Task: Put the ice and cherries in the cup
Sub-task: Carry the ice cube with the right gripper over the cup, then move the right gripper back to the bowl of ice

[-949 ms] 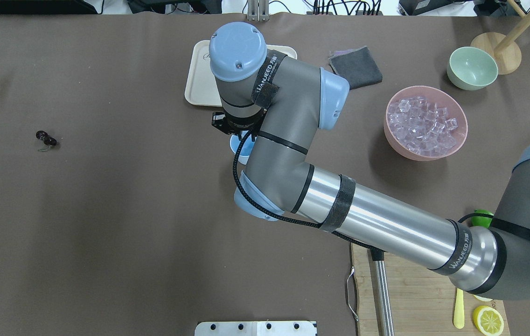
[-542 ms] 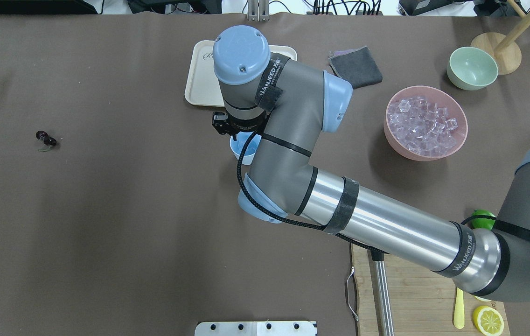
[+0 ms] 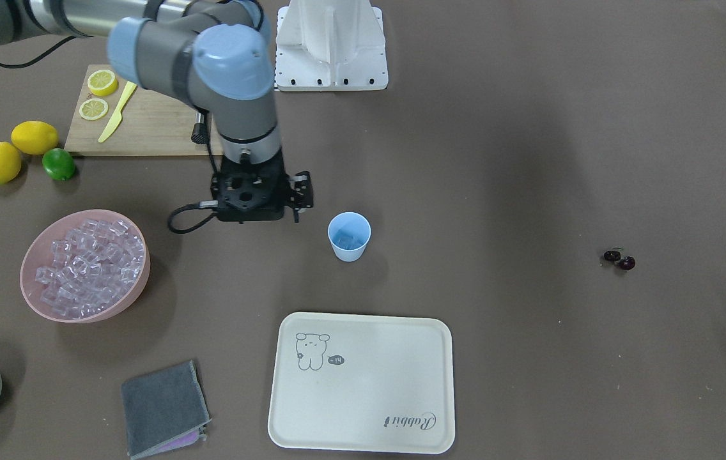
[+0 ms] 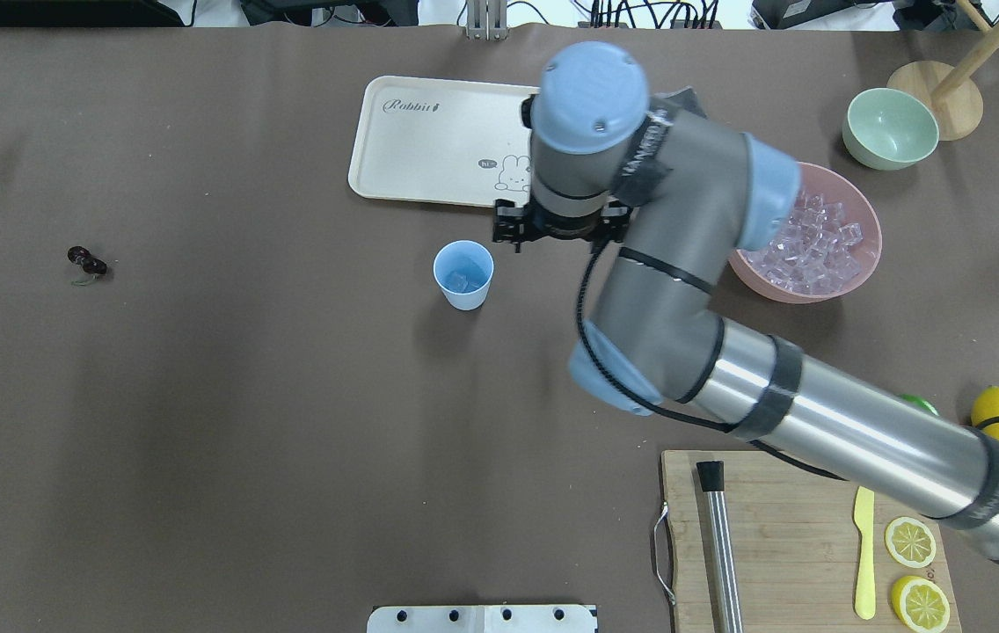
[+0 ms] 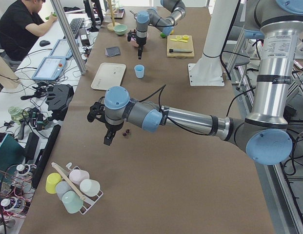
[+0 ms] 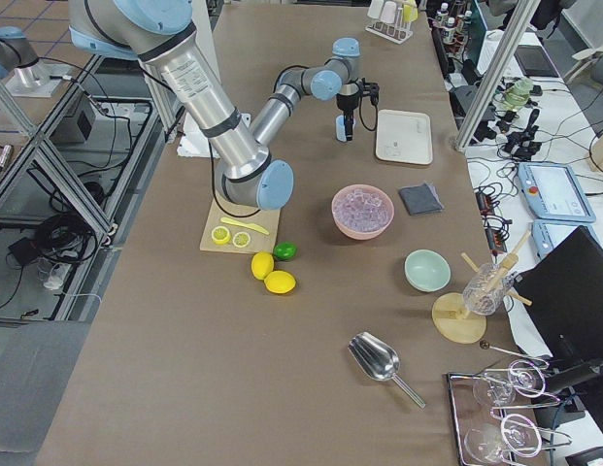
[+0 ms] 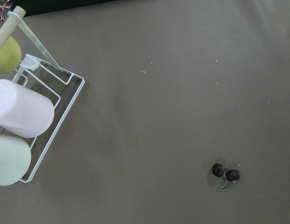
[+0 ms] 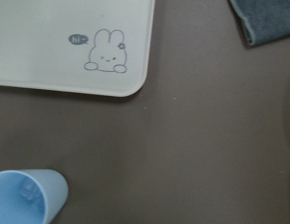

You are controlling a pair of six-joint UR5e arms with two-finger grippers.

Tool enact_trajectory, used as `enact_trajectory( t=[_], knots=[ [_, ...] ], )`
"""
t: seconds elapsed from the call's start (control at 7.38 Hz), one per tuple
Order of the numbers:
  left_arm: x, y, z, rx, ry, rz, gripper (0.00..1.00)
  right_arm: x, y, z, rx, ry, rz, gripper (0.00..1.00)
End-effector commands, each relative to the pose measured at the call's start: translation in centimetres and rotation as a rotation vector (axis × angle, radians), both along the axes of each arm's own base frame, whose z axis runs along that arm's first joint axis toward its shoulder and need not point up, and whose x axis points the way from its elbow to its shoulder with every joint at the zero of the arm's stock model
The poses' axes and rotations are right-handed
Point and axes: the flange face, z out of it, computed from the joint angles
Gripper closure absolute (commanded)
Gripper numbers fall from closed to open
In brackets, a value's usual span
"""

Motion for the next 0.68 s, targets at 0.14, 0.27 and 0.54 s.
enact_trajectory(
  t=[0.14,0.27,0.54],
  knots=[
    [0.2,0.3,0.2,-0.003,0.001,0.004,0.02,8.5,-1.6,10.9,0.052,0.122,-0.098,0.13],
    [0.2,0.3,0.4,-0.004,-0.001,0.006,0.02,9.8,-1.6,13.0,0.054,0.149,-0.114,0.14],
    [0.2,0.3,0.3,-0.003,-0.001,0.005,0.02,12.5,-3.5,14.8,0.088,0.171,-0.126,0.14]
  ],
)
